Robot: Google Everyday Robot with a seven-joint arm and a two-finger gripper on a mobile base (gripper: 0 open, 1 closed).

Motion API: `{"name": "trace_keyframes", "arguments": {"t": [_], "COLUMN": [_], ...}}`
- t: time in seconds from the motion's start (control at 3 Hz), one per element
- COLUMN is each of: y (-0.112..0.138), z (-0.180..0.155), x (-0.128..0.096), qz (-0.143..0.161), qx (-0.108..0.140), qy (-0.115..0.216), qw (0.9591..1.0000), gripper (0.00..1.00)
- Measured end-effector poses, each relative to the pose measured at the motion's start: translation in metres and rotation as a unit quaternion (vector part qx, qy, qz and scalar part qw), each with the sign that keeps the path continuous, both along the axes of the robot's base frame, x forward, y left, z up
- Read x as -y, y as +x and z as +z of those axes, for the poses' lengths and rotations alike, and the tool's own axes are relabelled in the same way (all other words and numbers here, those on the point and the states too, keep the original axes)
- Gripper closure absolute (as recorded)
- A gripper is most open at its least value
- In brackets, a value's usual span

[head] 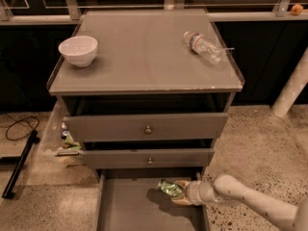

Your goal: Pick green can from bottom drawer and place on counter

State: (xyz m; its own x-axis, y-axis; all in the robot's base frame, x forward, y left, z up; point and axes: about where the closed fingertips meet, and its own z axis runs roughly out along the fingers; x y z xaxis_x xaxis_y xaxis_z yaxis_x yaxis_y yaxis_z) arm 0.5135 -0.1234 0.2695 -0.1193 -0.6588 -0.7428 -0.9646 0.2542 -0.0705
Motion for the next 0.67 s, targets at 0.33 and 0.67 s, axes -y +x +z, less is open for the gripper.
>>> {"name": "trace_keyframes", "arguments": {"t": [0.33, 0.67], "y": [-0.008, -0.018], "z": [0.051, 0.123], "x": [0.035, 0.062], "qz": [-0.004, -0.006], "qx": [0.014, 0.035], "qy": [-0.023, -0.063], "qw": [0.9996, 0.9974], "gripper": [1.0, 1.0]}}
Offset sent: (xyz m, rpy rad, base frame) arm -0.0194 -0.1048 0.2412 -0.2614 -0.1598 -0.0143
